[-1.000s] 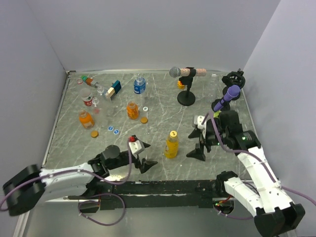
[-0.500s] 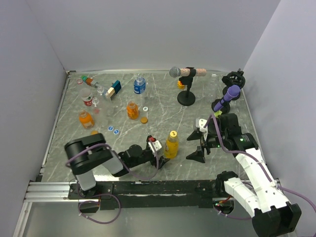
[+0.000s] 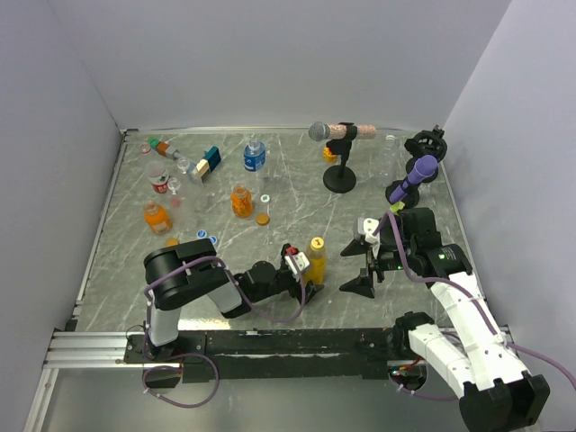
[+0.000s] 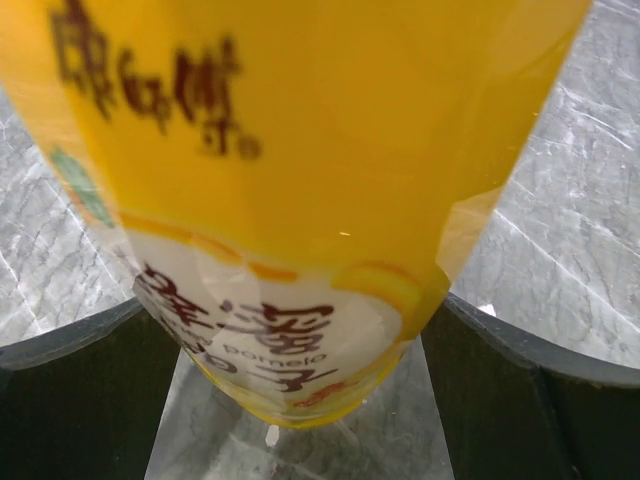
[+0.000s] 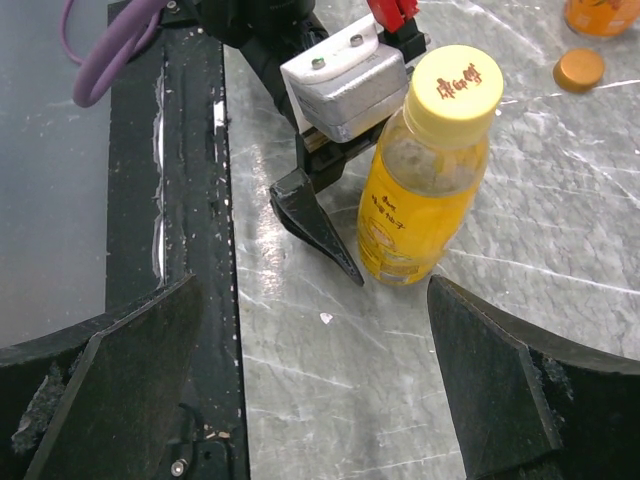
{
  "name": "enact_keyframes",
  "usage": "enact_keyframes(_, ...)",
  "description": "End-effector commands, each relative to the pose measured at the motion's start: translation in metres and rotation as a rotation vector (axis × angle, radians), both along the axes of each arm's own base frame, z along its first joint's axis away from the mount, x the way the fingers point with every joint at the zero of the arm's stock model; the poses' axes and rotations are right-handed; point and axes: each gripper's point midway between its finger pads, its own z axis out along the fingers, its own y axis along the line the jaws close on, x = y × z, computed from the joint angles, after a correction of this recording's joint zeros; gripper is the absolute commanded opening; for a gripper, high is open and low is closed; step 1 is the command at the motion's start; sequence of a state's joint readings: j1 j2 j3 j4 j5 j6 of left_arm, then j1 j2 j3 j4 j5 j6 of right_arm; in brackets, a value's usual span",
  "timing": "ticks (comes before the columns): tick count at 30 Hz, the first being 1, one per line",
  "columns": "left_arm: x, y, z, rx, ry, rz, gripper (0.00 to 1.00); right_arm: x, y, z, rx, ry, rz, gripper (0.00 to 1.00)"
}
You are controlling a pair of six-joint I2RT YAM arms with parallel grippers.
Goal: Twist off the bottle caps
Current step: Pick up the plastic bottle from the center of the board.
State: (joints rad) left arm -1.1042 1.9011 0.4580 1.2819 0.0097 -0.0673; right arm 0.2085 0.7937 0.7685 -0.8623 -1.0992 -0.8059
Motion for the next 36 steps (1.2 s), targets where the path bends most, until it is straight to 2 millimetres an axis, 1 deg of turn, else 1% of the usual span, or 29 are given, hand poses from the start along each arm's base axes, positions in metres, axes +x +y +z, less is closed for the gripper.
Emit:
enact_keyframes(1,0.007,-0.02,0.111,-0.402,-0.166,-0.001,0.95,0.001,0.003,0.019,0.037,-0.063,0.032,0.99)
enact_keyframes(3,0.006,-0.021,0.115,-0.411,-0.17,-0.003,0.93,0.001,0.003,0.019,0.037,-0.059,0.032,0.99)
enact_keyframes(7,0.007,-0.02,0.123,-0.432,-0.181,-0.002,0.93,0.002,0.003,0.017,0.035,-0.054,0.032,0.99)
enact_keyframes(8,0.011,-0.018,0.124,-0.439,-0.179,0.03,0.93,0.002,0.003,0.017,0.035,-0.051,0.032,0.99)
enact_keyframes(11,0.014,-0.015,0.127,-0.458,-0.179,0.048,0.93,0.003,0.003,0.017,0.034,-0.045,0.03,0.99)
enact_keyframes(13,0.014,-0.012,0.133,-0.489,-0.185,0.054,0.91,0.003,0.003,0.016,0.032,-0.042,0.028,0.99)
enact_keyframes(16,0.012,-0.008,0.14,-0.531,-0.183,0.058,0.9,0.003,0.003,0.015,0.032,-0.034,0.027,0.99)
enact_keyframes(19,0.006,-0.004,0.148,-0.569,-0.181,0.042,0.91,0.004,0.003,0.014,0.032,-0.03,0.027,0.99)
enact_keyframes(23,0.0,-0.005,0.155,-0.579,-0.191,0.01,0.92,0.005,0.003,0.014,0.03,-0.026,0.026,0.99)
enact_keyframes(28,-0.002,-0.004,0.171,-0.601,-0.221,0.001,0.91,0.006,0.002,0.012,0.026,-0.02,0.023,0.99)
enact_keyframes(31,0.0,-0.007,0.178,-0.596,-0.227,0.002,0.87,0.006,0.002,0.012,0.025,-0.013,0.023,0.99)
enact_keyframes(33,-0.002,-0.011,0.178,-0.581,-0.229,-0.023,0.81,0.007,0.002,0.012,0.023,-0.015,0.021,0.99)
enact_keyframes(35,-0.003,-0.015,0.174,-0.563,-0.222,-0.04,0.73,0.007,0.002,0.011,0.022,-0.009,0.023,0.99)
enact_keyframes(36,-0.004,-0.016,0.173,-0.556,-0.215,-0.043,0.68,0.007,0.002,0.011,0.022,-0.009,0.023,0.99)
